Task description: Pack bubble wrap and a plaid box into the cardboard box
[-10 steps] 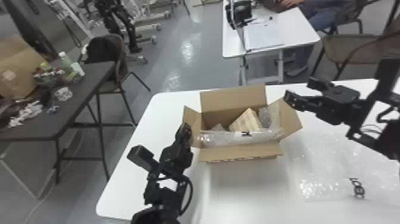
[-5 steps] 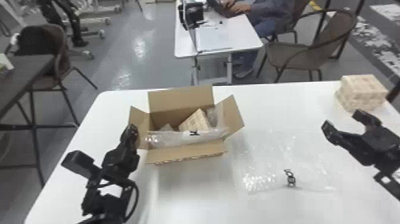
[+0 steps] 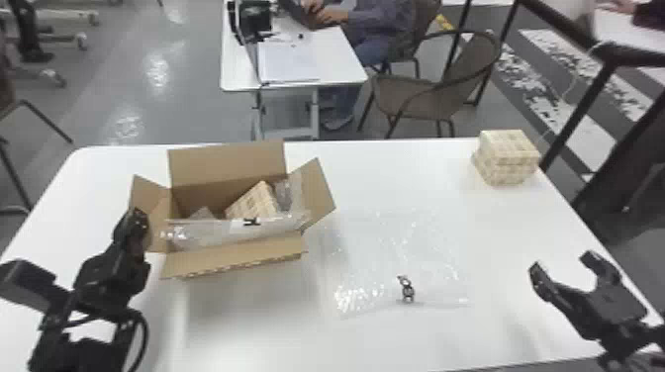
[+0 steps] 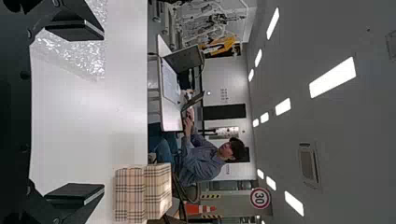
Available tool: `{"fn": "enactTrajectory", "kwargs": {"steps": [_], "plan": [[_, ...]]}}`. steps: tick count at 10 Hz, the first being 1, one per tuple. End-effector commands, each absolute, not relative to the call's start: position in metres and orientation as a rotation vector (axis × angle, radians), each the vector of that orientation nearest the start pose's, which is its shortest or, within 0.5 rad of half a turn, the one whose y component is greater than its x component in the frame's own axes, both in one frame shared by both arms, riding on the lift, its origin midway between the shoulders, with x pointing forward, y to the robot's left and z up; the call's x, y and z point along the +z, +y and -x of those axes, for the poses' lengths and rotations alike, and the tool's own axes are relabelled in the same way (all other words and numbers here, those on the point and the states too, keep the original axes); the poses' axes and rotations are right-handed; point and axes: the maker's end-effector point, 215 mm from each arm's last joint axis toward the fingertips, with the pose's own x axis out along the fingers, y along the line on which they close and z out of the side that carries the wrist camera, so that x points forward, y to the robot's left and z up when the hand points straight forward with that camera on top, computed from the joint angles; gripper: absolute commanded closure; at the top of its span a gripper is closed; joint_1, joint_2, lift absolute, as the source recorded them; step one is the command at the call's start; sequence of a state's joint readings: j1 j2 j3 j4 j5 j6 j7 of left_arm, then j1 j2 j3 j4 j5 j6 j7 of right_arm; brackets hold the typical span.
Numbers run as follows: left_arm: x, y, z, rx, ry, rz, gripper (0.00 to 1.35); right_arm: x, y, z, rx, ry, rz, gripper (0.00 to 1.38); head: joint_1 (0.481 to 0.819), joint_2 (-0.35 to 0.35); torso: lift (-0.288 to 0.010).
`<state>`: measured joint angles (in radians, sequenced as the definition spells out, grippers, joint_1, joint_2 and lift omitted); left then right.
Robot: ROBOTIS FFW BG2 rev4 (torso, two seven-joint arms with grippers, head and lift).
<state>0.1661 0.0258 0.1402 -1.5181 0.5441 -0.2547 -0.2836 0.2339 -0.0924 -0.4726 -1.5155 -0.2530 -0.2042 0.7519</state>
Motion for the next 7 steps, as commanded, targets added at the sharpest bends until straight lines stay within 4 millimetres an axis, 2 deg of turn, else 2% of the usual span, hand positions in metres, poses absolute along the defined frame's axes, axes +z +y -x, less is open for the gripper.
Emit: {"fn": "enactTrajectory", "kwargs": {"steps": [1, 3, 4, 6, 7], "plan": [[-0.364, 0.302, -0.525, -0.025, -0.142, 0.461, 1.22, -0.404, -0.406, -0.438, 0.201, -0.014, -0.042, 0.15, 0.695, -0.083, -0.11], [-0.368, 0.305, -0.523, -0.018, -0.134, 0.46, 1.22, -0.413, -0.439, -0.407, 0.08, -0.017, -0.043, 0.15, 0.695, -0.124, -0.11], [-0.37, 0.307, -0.522, -0.013, -0.132, 0.456, 1.22, -0.414, -0.447, -0.402, 0.064, -0.013, -0.04, 0.15, 0.695, -0.147, -0.11], [-0.369, 0.323, -0.521, 0.022, -0.14, 0.435, 1.22, -0.419, -0.447, -0.402, 0.063, -0.001, -0.053, 0.15, 0.695, -0.165, -0.11], [-0.37, 0.341, -0.519, 0.059, -0.143, 0.423, 1.22, -0.418, -0.446, -0.403, 0.064, -0.003, -0.056, 0.15, 0.695, -0.16, -0.11]]}}
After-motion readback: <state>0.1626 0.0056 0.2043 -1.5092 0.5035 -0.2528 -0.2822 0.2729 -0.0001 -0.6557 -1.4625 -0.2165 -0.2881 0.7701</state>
